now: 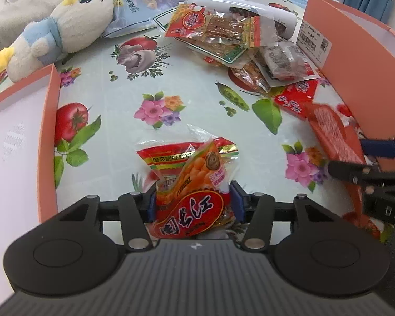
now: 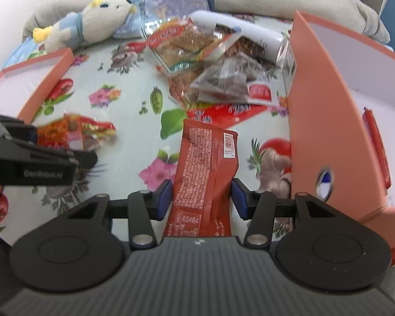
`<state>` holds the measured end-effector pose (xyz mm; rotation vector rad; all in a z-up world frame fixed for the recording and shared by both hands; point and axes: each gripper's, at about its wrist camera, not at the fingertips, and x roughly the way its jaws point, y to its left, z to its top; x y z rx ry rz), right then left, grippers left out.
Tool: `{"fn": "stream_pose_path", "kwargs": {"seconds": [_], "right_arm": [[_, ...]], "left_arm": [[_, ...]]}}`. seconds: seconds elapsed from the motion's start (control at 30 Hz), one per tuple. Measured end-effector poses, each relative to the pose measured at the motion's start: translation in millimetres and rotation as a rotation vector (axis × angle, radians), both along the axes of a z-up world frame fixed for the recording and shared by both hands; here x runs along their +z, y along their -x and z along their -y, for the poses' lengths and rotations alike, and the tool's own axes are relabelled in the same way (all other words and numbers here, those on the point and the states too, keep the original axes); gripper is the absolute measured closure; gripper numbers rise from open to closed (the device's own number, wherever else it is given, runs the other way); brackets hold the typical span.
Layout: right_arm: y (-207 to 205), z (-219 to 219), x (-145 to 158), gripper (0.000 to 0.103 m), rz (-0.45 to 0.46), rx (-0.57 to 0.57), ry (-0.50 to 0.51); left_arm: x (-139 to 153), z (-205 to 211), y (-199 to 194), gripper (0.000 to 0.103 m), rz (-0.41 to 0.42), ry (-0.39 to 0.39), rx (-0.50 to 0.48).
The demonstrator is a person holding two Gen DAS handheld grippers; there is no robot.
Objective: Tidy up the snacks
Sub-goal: 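Regrip the red printed packet with the left tool while the right tool lifts its red packet, then carry both red packets up and over the pink box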
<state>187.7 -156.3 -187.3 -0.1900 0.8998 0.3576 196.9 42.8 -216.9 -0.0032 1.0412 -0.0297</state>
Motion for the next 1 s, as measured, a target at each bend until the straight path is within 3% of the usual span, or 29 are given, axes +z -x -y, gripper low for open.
{"fn": "stream_pose_path", "kwargs": {"seconds": [0.23, 0.43, 0.63, 1.0], "right_arm": [[3.8, 5.3, 11.6, 0.055, 0.010, 0.001, -0.022], [11.3, 10.3, 19.8, 0.056, -0.006, 0.013, -0.049], [17.4, 14.2, 47.3, 0.056, 0.039, 0.024, -0.066], [22.0, 18.7, 105.5, 0.057, 0.148, 0.044, -0.097]], "left_arm": [[8.0, -3.5, 7.0, 0.046, 0.004, 0.096, 0.083], [27.4, -2.6, 15.4, 0.046, 0.044, 0.132, 0.141], [58.3, -3.1, 19.9, 0.046, 0.088, 0.165, 0.191], [132.2, 13.9, 22.2, 0.046, 0.213, 0.209, 0.186]]}}
